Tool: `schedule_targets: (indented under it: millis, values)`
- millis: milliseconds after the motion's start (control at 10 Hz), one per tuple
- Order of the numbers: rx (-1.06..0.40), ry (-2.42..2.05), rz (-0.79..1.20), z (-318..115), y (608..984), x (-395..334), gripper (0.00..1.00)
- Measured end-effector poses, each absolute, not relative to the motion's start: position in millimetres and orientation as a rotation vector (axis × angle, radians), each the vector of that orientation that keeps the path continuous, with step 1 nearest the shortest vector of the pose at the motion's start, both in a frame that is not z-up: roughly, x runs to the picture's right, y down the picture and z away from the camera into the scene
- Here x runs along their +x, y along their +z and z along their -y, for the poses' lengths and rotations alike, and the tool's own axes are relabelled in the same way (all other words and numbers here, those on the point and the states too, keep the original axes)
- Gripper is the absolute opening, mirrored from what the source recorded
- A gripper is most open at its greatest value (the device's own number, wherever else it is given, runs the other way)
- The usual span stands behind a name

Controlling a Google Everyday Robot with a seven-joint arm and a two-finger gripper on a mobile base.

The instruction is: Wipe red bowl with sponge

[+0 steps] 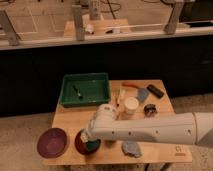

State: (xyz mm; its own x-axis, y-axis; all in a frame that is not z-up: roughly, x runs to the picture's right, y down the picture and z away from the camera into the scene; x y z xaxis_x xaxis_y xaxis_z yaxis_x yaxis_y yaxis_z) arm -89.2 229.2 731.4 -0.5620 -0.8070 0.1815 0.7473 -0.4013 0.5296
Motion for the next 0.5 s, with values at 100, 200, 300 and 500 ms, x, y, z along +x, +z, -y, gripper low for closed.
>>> schedule_targets:
  millis: [100,200,300,500]
  values:
    - [0.124,-2.058,0.69,-221.6,740.2,-88.7,0.0]
    - [0.128,-2.066,0.682,-215.5,747.5,-91.2,0.0]
    - [0.134,-2.072,0.678,-212.5,751.0,-94.4,0.0]
    - [0.153,-2.082,0.681,-211.0,753.6,-101.2,0.0]
